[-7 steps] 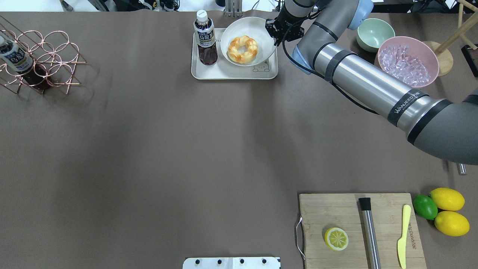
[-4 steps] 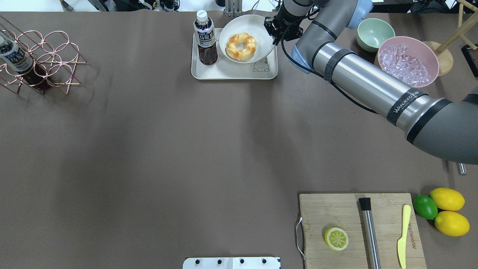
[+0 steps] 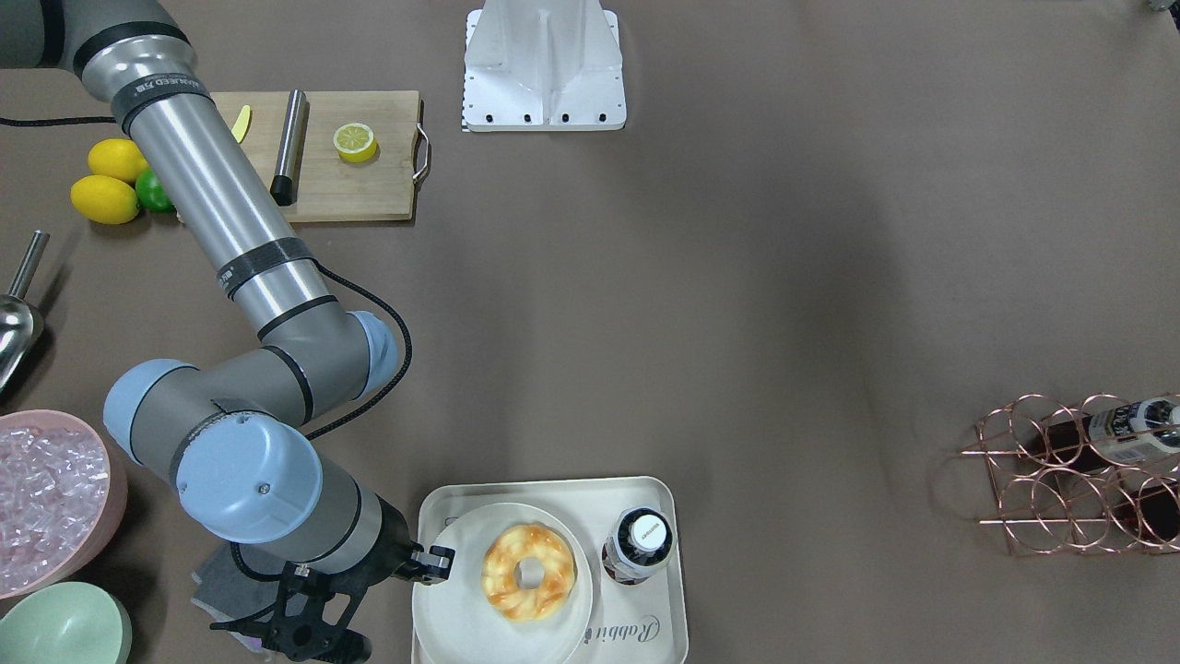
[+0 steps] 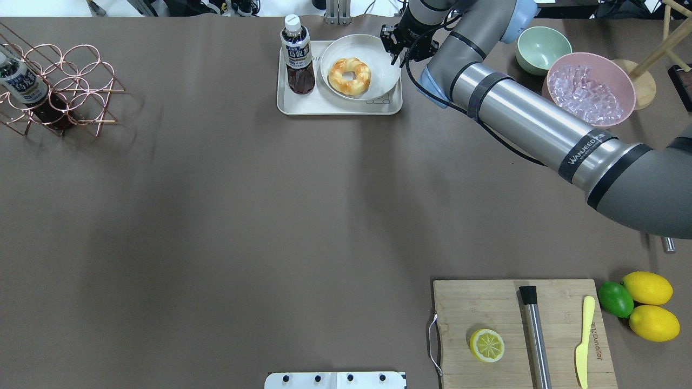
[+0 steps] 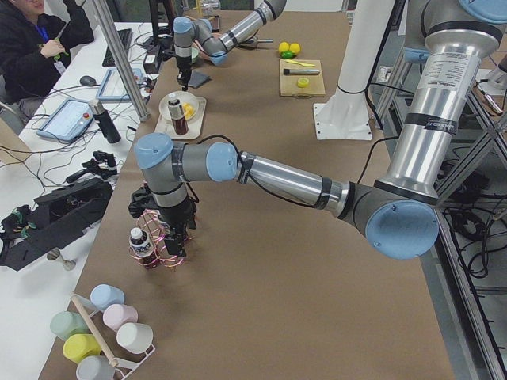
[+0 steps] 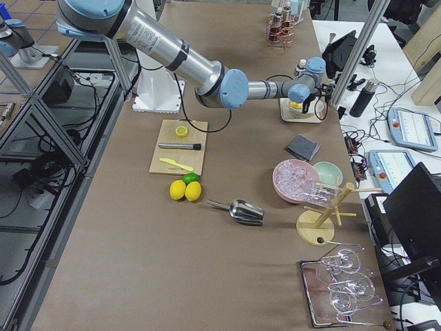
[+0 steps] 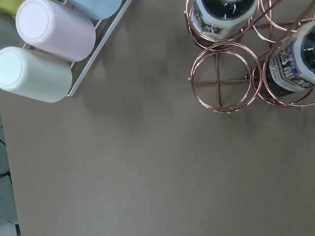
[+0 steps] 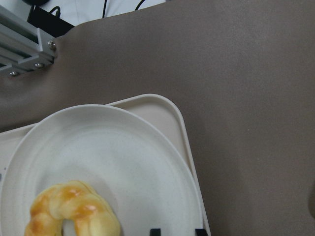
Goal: Place donut on tray
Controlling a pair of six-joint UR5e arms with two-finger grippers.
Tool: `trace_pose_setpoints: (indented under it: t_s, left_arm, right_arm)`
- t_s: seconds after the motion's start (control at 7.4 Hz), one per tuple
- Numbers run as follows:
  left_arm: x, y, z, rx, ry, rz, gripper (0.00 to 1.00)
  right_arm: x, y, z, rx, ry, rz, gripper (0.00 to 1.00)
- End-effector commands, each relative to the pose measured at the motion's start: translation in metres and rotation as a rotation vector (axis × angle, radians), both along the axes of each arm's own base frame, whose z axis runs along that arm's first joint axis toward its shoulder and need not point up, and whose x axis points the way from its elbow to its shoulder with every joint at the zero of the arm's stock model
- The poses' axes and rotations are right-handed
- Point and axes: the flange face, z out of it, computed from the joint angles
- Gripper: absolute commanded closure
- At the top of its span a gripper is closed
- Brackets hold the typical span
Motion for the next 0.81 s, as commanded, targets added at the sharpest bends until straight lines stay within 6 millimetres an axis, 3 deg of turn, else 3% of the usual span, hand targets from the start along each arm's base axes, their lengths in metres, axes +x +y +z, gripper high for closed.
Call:
trace_pose_setpoints:
  t_s: [0.0, 0.27, 0.54, 0.68]
  left_arm:
    - [-0.001, -0.003, -0.003, 0.005, -0.017, 0.001, 0.02]
    - [-0.001, -0.007, -0.009, -0.022, -0.019, 0.001, 0.02]
    - [-0.002, -0.008, -0.012, -0.025, -0.019, 0.000, 0.02]
    - [-0.002, -0.008, -0.012, -0.025, -0.019, 0.000, 0.02]
  right_arm:
    - [-0.002, 0.001, 0.000, 0.003, 0.003, 0.001, 0.02]
    - [-0.002, 0.001, 0.001, 0.002, 0.004, 0.002, 0.02]
    - [0.012, -0.003, -0.013, 0.021, -0.017, 0.013, 0.02]
    - [0.019, 0.003, -0.008, 0.029, -0.029, 0.012, 0.01]
